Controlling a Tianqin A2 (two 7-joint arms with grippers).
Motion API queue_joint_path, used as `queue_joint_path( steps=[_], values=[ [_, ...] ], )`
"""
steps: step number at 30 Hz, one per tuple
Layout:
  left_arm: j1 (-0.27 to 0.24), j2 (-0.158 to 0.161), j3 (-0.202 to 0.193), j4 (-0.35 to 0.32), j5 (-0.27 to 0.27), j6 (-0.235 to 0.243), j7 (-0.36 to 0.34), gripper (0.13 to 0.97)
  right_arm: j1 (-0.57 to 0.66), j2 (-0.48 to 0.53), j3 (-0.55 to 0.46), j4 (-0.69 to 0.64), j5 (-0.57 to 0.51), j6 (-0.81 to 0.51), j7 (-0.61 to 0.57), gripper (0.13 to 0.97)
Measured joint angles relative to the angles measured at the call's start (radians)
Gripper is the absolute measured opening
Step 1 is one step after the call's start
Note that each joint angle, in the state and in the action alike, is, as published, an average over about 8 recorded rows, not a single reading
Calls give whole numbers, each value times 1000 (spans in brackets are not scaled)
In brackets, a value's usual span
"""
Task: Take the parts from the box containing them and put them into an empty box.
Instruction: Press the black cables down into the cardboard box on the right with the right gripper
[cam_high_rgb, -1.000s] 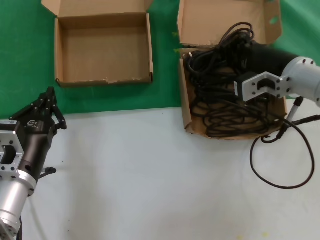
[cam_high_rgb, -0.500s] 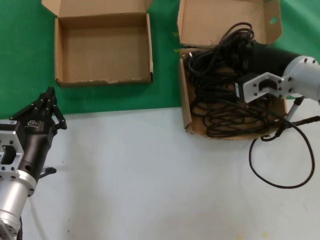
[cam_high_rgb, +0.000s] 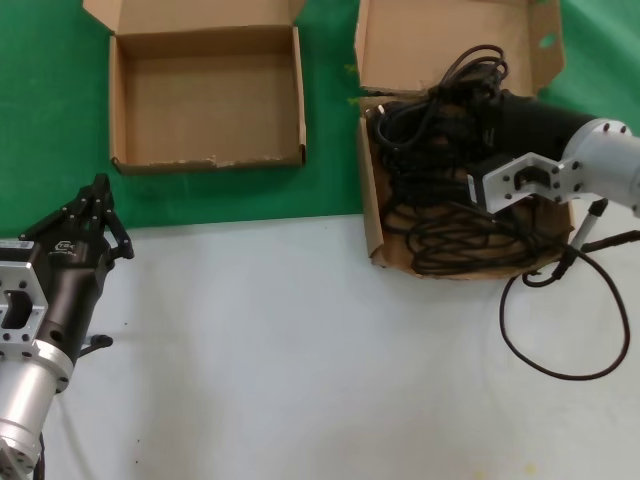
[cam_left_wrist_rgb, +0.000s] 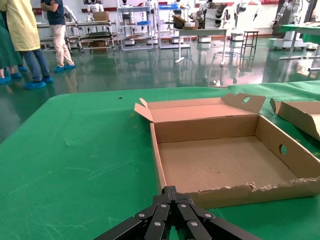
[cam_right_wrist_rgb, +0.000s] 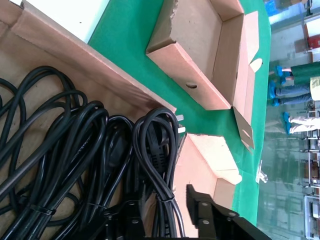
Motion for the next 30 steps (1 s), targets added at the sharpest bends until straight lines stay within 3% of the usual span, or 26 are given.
queue_joint_path(
  steps=[3,16,30],
  values=[
    [0,0,0,0,0,0,0,145,2,-8,-1,-11,-8,7,-2,357],
    [0,0,0,0,0,0,0,145,16,-42,7,-50,-53,36,5,432],
    [0,0,0,0,0,0,0,145,18,-55,3,-83,-55,47,-2,290]
  ],
)
